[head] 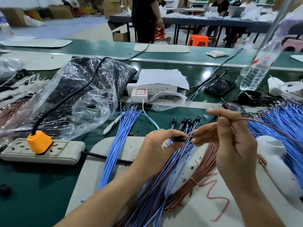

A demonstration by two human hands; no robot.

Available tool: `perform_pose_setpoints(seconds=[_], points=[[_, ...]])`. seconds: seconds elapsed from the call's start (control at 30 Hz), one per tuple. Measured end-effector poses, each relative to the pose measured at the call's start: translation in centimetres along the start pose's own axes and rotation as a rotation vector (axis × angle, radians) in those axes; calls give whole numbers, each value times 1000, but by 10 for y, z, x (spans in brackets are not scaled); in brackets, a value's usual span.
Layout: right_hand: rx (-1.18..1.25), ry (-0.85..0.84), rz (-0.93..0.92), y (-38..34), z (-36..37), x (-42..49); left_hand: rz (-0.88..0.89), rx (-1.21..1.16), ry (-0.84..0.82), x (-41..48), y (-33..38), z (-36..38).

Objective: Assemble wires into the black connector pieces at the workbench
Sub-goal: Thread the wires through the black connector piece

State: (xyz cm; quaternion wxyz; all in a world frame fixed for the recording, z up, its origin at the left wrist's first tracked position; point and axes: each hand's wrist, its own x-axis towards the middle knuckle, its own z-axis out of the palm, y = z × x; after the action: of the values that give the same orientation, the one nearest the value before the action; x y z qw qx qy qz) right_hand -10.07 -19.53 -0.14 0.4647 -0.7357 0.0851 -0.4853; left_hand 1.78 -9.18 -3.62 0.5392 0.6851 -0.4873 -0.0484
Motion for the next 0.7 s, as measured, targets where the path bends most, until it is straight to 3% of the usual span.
perform_pose_setpoints(seconds=[0.4, 0.57, 0.7], points=[[-142, -105, -75, 9, -1, 0, 51, 117, 10, 1, -2, 2], [-93, -173, 79, 11, 8, -5, 100, 161, -8, -1, -2, 2], [23, -151, 231, 12, 13, -4, 75, 62, 20, 0, 2, 1]])
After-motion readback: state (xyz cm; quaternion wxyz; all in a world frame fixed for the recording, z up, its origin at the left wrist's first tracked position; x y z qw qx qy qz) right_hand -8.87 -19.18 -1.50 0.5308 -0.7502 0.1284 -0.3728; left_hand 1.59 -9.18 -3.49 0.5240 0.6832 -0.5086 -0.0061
